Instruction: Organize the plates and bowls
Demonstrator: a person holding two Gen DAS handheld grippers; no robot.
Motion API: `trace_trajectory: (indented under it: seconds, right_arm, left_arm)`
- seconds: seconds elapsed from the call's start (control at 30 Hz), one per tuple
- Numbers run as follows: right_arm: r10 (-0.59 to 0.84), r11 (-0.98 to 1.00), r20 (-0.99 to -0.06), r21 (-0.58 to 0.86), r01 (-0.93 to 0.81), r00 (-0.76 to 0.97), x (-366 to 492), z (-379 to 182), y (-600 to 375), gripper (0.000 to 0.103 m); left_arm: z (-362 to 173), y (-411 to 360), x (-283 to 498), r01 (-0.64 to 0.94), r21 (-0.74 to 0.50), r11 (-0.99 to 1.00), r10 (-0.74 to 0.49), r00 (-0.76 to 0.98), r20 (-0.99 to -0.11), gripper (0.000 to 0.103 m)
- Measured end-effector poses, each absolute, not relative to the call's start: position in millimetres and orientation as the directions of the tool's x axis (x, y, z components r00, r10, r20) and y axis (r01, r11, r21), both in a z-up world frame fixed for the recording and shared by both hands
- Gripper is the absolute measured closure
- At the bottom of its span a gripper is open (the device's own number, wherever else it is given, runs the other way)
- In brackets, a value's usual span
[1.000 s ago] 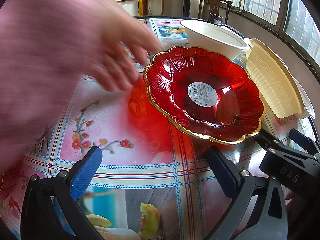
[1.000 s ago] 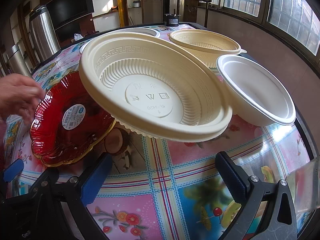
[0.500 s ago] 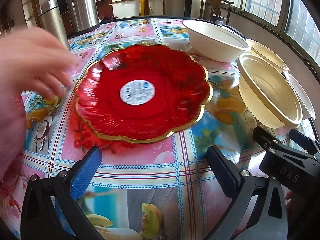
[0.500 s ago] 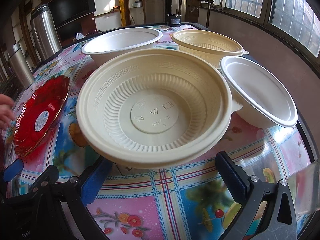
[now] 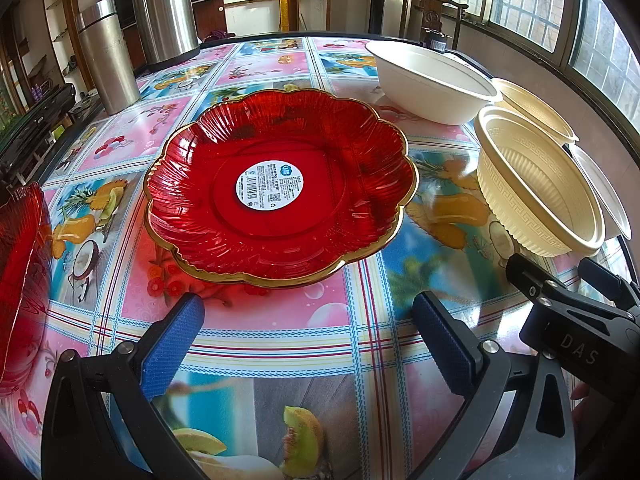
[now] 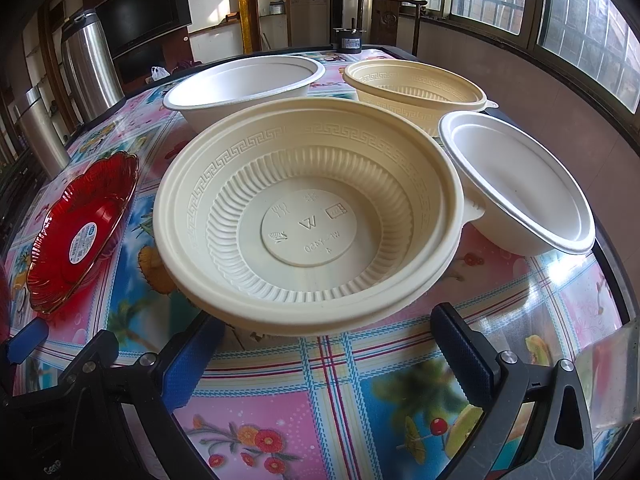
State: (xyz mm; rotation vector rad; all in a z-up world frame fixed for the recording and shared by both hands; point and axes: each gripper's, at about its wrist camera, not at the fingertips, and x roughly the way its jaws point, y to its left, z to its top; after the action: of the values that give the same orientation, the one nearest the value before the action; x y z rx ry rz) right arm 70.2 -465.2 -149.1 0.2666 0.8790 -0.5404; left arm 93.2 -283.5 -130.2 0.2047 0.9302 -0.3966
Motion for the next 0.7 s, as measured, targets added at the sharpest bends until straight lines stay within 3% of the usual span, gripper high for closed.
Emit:
trace_trajectory:
  seconds: [0.23, 0.33, 0.5, 0.7]
  right_arm:
    - [-0.341, 0.825, -0.786, 0.012, 0.564, 0.516, 67.0, -148.3, -467.9, 0.0]
    - [-0.294, 0.831, -0.768, 0.089, 0.55, 0.569, 54.9, -143.7, -466.8, 0.0]
    - [-0.058, 0.841, -0.662, 0.37, 0.394, 0.747, 36.0, -112.7, -450.3, 0.0]
    - [0.172, 0.748, -0.633, 0.583, 0.318, 0.755, 87.9, -98.6, -444.1, 0.001]
  left_arm:
    - [-130.2, -283.8, 93.9, 0.395, 0.002, 0.918, -0.23, 0.538, -0.811, 0.0]
    - [-127.3, -276.8, 95.0, 0.45, -0.021, 0.893, -0.265, 0.486, -0.833, 0.0]
    - [-83.7, -234.5, 101.2, 0.457, -0.129, 0.88, -0.373, 0.496, -0.784, 0.0]
    - [-45.7, -198.7, 168.0, 0.445, -0.408, 0.797, -0.567, 0.319, -0.76, 0.0]
